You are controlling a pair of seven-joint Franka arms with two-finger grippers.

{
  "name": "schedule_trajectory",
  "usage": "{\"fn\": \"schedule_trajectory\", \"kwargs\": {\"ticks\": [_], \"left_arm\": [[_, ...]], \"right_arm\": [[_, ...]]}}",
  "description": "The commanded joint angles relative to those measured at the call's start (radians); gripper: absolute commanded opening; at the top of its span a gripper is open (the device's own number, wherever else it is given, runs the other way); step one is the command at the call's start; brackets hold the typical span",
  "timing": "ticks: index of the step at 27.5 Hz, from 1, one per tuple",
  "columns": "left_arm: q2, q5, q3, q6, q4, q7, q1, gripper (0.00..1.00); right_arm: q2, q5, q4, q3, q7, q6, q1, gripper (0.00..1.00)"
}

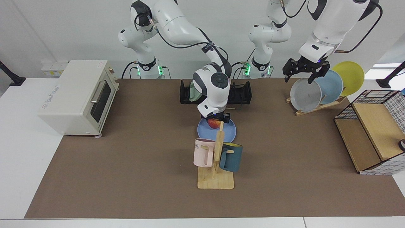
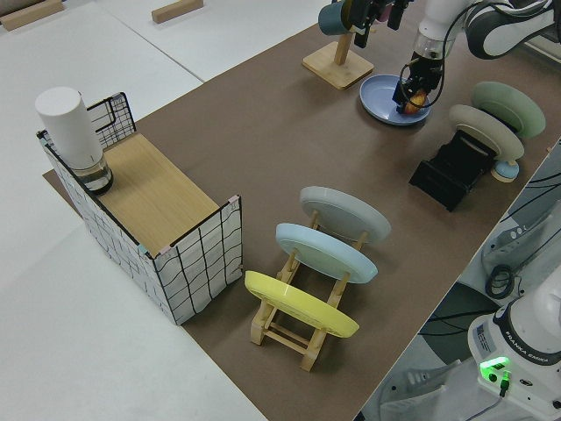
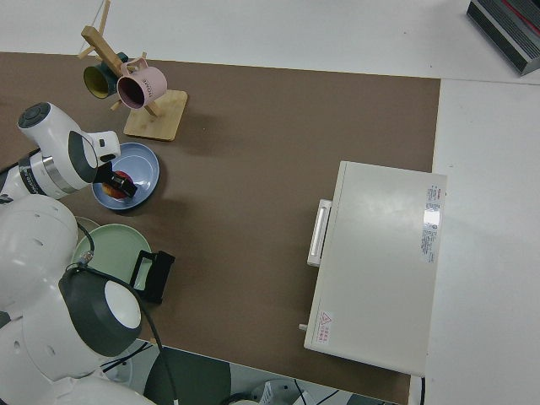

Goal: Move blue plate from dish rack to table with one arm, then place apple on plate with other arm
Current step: 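Lower the apple onto the blue plate with the right gripper, then open the right gripper and withdraw it from the plate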

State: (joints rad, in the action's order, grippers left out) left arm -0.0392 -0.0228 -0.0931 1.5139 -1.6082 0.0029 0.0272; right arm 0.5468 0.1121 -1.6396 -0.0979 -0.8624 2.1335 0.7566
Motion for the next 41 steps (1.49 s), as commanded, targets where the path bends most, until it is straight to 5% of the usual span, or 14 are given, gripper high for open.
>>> {"fn": "schedule_trajectory", "kwargs": {"ticks": [1,9,15,27,41], "left_arm": [[-0.001,-0.011,-0.004,-0.02,0.014,0.002,-0.01,1.0],[-0.002,-0.011,0.0,-0.021,0.016,0.002,-0.015,1.0],[-0.002,-0.011,0.0,-0.021,0.017,0.002,-0.013,1.0],[-0.002,-0.011,0.0,-0.021,0.017,0.002,-0.016,1.0],[-0.002,-0.011,0.0,-0.021,0.017,0.002,-0.016,1.0]], "right_arm": [[-0.005,0.026,0.004,0.003,0.002,0.003,-0.011,1.0],[-0.033,0.077,0.098,0.0,0.002,-0.15,-0.03,1.0],[-0.091,0.072,0.11,-0.006,0.031,-0.165,-0.057,1.0],[-0.292,0.058,-0.003,-0.011,0.337,-0.191,-0.221,1.0],[-0.395,0.014,-0.089,-0.063,0.762,-0.25,-0.405,1.0]]}}
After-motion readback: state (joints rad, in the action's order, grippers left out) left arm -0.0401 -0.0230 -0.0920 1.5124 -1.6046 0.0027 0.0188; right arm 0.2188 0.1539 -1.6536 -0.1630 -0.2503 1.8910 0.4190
